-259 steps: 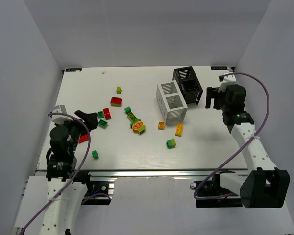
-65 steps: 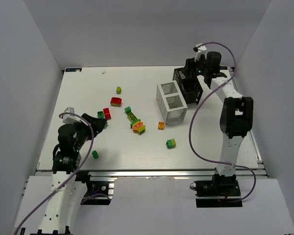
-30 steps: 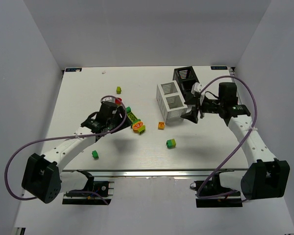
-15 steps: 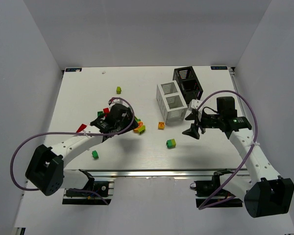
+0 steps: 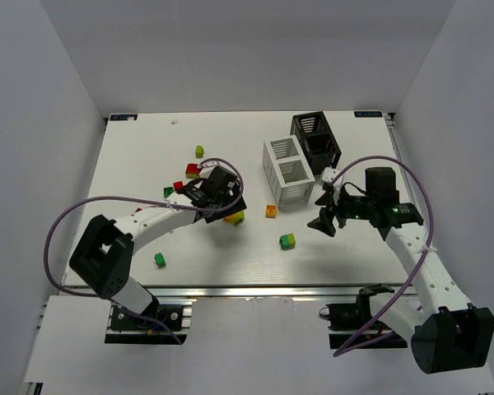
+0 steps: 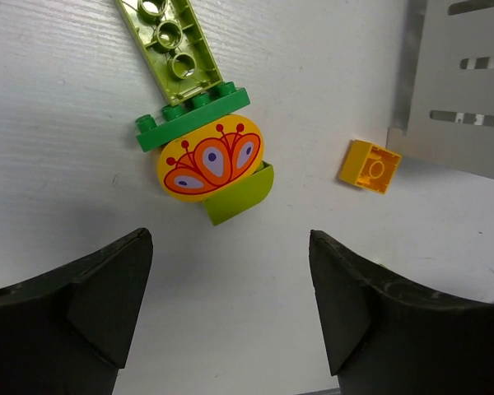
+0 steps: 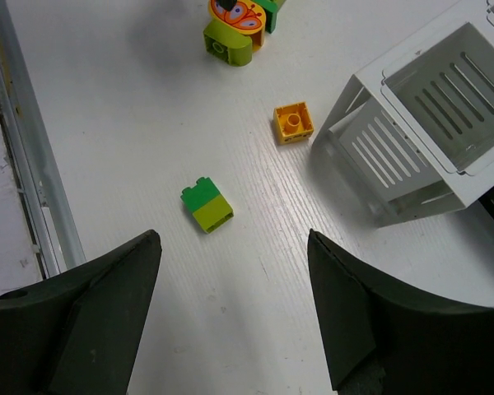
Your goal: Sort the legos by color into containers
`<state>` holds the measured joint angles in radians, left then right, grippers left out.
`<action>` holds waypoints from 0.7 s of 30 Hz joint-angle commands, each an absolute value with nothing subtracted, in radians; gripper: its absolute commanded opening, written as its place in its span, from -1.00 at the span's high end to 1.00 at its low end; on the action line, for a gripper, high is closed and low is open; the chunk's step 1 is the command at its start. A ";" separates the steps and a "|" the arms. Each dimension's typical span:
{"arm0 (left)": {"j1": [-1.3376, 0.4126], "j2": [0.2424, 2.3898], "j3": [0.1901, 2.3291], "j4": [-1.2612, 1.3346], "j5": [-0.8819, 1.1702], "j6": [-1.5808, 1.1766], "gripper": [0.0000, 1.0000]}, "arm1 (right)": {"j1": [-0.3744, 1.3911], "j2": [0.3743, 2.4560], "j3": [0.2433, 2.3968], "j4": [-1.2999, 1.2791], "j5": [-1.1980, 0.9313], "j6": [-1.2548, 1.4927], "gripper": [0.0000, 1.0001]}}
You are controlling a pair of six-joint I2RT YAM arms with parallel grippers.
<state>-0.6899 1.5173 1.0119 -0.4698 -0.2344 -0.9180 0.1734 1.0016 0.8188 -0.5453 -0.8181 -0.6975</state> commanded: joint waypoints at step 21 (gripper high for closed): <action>-0.700 1.813 1.281 -0.629 -0.388 -0.884 -0.87 | 0.176 0.986 0.752 -0.433 -0.816 -0.635 -0.56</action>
<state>-0.6998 1.8175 1.2503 -0.6098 -0.3470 -0.8963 0.1734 0.9890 0.7643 -0.4637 -0.8097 -0.6456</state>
